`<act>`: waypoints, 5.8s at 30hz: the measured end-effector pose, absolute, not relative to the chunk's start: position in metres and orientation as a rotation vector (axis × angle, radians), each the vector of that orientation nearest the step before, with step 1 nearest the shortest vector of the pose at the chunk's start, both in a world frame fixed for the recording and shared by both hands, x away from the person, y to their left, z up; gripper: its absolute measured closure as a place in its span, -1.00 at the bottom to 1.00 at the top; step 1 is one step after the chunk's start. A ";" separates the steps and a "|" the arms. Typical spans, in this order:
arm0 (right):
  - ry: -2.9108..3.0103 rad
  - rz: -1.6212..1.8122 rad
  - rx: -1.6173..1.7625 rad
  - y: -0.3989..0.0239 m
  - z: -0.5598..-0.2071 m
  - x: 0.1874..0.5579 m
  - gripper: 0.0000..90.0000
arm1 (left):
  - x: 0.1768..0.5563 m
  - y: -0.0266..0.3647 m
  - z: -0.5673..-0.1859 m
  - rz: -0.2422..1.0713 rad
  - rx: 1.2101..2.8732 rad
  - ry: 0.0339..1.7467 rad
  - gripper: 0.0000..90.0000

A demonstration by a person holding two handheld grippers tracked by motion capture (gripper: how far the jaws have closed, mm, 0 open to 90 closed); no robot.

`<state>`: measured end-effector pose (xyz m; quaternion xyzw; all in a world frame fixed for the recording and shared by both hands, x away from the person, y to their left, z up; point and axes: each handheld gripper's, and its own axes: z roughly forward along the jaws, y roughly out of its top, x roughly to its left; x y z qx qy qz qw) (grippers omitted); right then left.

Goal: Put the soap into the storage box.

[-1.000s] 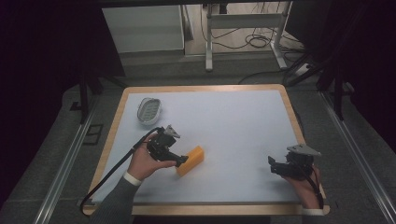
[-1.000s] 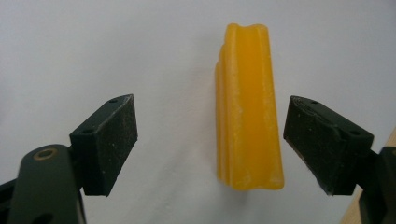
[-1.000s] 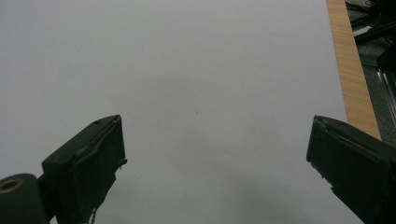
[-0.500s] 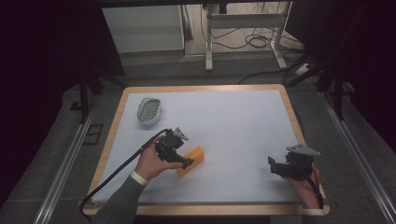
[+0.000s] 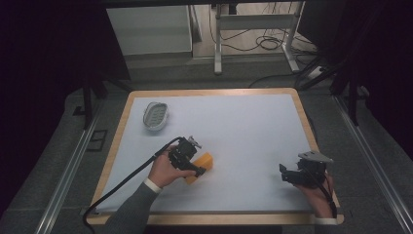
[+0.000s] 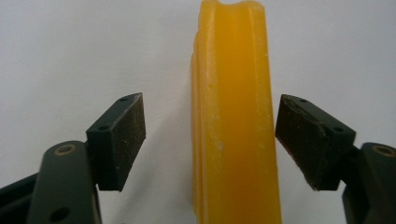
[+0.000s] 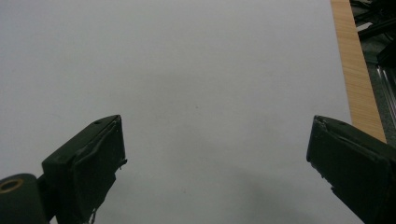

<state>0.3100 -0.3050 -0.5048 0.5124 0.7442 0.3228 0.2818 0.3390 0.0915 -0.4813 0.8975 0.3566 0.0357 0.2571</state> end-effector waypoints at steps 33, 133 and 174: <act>1.979 0.844 1.380 -0.307 -0.504 0.310 -0.90 | 0.340 0.085 -0.493 0.066 2.477 0.979 0.36; 1.946 0.858 1.410 -0.313 -0.502 0.309 -0.90 | 0.425 0.199 -0.404 0.219 2.242 1.251 0.36; 1.948 0.845 1.418 -0.313 -0.505 0.309 -0.89 | 0.485 0.241 -0.407 0.241 2.091 1.476 0.36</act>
